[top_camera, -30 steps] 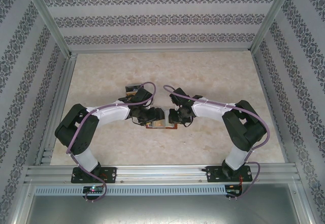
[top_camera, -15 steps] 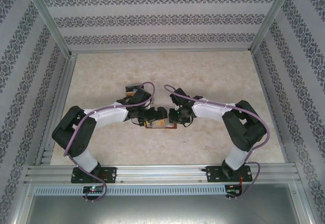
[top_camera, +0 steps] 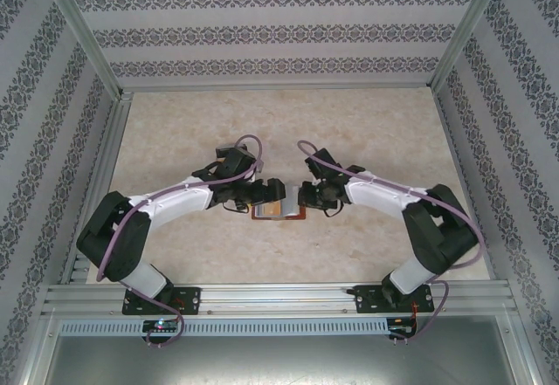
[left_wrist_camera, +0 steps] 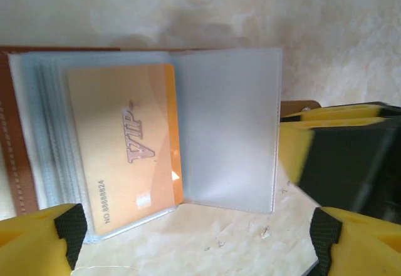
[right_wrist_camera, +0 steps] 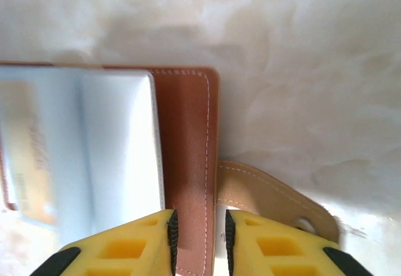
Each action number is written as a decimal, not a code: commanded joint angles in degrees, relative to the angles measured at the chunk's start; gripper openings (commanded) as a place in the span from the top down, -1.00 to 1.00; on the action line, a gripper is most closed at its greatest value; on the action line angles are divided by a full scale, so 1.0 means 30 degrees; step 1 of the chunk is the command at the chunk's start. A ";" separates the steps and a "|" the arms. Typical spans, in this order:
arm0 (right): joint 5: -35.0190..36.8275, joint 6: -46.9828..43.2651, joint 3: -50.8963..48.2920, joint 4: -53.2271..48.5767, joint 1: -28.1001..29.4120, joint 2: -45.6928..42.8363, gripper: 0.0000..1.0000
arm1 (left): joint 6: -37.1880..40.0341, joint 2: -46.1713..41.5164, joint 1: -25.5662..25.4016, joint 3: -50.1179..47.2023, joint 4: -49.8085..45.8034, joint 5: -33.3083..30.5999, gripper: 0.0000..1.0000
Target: Take the credit cards out of the card holder
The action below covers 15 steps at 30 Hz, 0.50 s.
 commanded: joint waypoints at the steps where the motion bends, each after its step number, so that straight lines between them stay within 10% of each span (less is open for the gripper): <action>1: 0.0255 -0.0021 0.0457 -0.0088 0.0011 -0.1181 0.40 | 0.0641 -0.0269 0.0582 0.0033 -0.1189 -0.0903 -0.67; 10: -0.1796 0.0382 0.2421 0.0750 0.1609 0.0650 0.49 | 0.0793 0.1243 0.0955 0.0054 -0.1914 -0.1455 0.71; 15: -0.2657 0.1055 0.2516 0.1725 0.2077 0.2262 0.51 | 0.0924 0.2349 0.0952 0.0496 -0.2115 -0.1369 0.84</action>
